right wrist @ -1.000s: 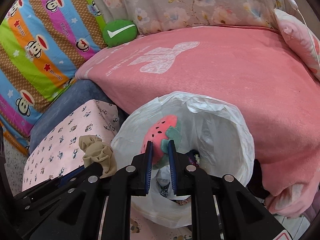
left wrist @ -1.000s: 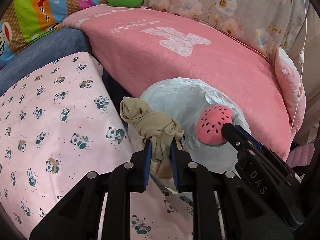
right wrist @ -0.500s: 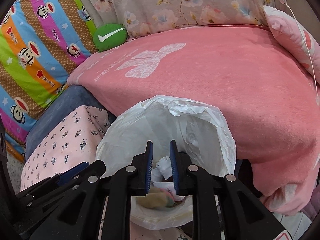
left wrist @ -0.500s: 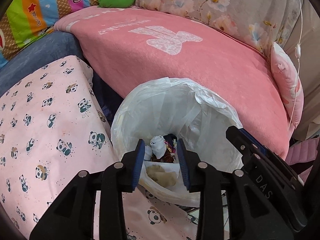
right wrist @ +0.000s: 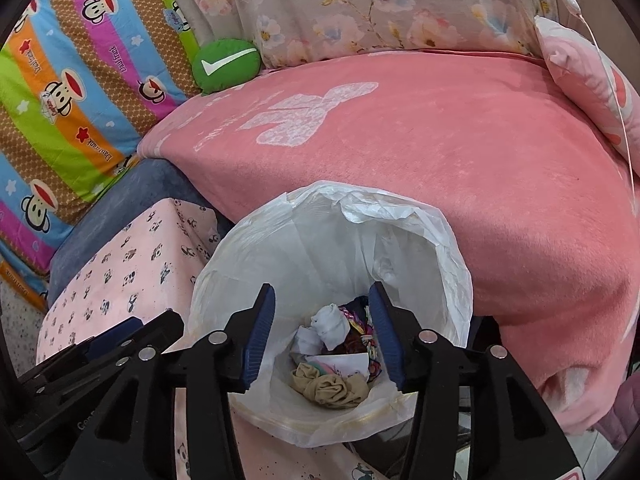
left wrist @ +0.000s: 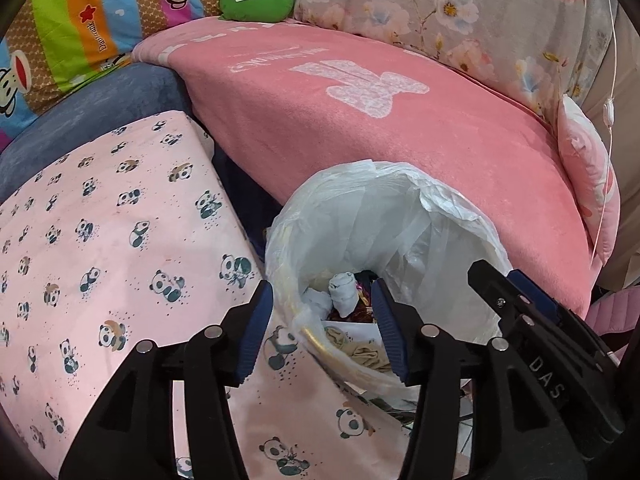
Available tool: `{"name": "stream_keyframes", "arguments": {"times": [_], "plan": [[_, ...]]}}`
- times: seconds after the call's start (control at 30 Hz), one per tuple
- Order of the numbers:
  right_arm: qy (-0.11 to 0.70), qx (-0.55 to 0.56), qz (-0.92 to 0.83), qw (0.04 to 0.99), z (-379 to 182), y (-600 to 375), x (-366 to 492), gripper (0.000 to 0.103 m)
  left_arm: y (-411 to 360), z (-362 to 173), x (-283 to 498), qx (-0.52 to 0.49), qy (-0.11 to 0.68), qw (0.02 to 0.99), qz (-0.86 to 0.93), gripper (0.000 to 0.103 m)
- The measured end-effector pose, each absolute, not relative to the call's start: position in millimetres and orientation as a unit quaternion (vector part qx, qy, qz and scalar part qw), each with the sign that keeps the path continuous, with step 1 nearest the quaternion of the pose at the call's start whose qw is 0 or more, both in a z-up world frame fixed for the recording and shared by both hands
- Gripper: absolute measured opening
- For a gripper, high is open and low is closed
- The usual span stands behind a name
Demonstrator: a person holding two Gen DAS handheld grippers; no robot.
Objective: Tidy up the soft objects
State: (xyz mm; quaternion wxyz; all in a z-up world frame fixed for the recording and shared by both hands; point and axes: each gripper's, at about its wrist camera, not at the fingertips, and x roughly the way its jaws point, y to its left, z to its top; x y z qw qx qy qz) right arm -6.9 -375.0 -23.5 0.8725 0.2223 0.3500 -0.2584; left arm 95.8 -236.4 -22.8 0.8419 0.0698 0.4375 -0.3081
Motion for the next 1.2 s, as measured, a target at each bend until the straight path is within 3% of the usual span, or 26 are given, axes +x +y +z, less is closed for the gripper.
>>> {"name": "stream_keyframes", "arguments": {"times": [0.27,0.47,0.57,1.2], "plan": [[0.39,0.171,-0.238,0.873,-9,-342,-3,0.071,-194,-34,93,0.072,0.452,0.848,-0.267,0.053],[0.403,0.119,-0.232,0.877,-1,-312,-5,0.082,-175,-29,83,0.083,0.44,0.862,-0.237,0.062],[0.401,0.125,-0.231,0.878,-5,-309,-12,0.083,-166,-31,78,0.085,0.438,0.866,-0.228,0.07],[0.366,0.104,-0.275,0.883,-30,-310,-32,0.084,-158,-53,66,0.097,0.45,0.866,-0.193,0.07]]}}
